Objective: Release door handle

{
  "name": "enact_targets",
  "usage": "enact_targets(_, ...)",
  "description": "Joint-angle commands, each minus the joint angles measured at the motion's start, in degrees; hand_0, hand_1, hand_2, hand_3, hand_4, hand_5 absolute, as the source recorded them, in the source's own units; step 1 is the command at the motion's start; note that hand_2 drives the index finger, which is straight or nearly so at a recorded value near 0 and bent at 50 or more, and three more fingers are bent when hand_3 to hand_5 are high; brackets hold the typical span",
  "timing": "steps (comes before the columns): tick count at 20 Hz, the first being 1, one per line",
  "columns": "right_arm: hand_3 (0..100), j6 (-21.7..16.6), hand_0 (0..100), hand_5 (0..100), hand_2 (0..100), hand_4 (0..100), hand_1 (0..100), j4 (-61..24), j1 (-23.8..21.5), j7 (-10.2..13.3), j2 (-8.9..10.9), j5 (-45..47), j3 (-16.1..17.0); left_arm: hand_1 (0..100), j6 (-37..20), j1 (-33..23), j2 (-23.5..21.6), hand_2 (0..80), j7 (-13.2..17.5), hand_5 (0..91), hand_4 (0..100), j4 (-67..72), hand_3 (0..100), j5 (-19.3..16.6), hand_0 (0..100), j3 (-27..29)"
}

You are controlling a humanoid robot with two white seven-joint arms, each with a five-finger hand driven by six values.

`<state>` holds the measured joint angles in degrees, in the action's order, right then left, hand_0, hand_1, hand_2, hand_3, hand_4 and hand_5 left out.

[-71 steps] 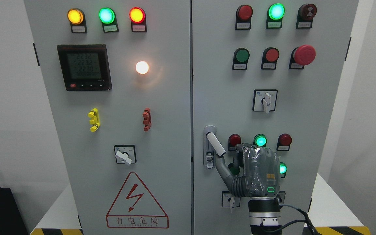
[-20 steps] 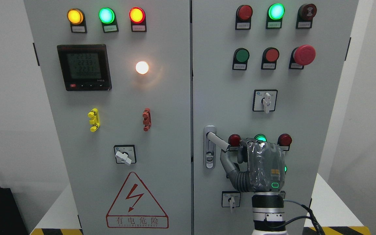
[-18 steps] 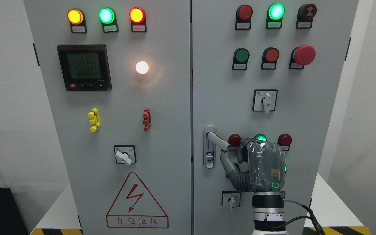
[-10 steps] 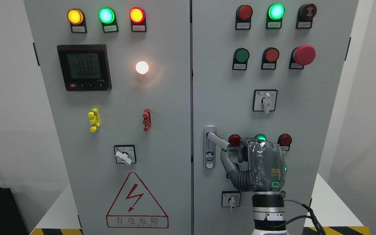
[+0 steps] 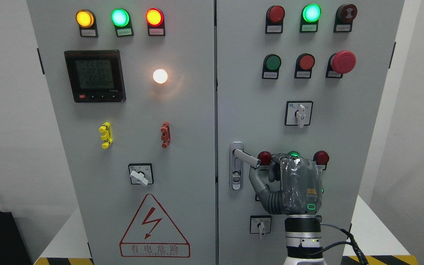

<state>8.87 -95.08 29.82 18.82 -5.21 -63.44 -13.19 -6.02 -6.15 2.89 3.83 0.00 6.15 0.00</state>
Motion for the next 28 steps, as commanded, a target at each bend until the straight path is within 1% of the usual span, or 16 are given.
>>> enact_targets(1,100,0.01,47,100,94,100,56,0.07,0.15,-0.01,0.03,0.16,0.01,39,-0.05,0.0,0.01,0.0,0.04,0.0,0,1.14,0,0.0,12,-0.88)
enact_targets(16,100,0.01,47,100,94,100,56,-0.02,0.15,-0.01,0.03,0.16,-0.08,39,-0.05,0.0,0.01,0.0,0.04,0.0,0,1.14,0,0.0,12,-0.79)
enact_targets(23,100,-0.08,47,100,94,100,55,-0.02,-0.73,0.25,0.12,0.34,-0.43,39,-0.05,0.0,0.01,0.0,0.04,0.0,0,1.14,0,0.0,12,-0.79)
enact_targets(28,100,-0.17,47,100,93,100,55,-0.02,-1.16,0.25,0.55,0.34,-0.61,39,-0.05,0.0,0.01,0.0,0.04,0.0,0,1.14,0,0.0,12,-0.79)
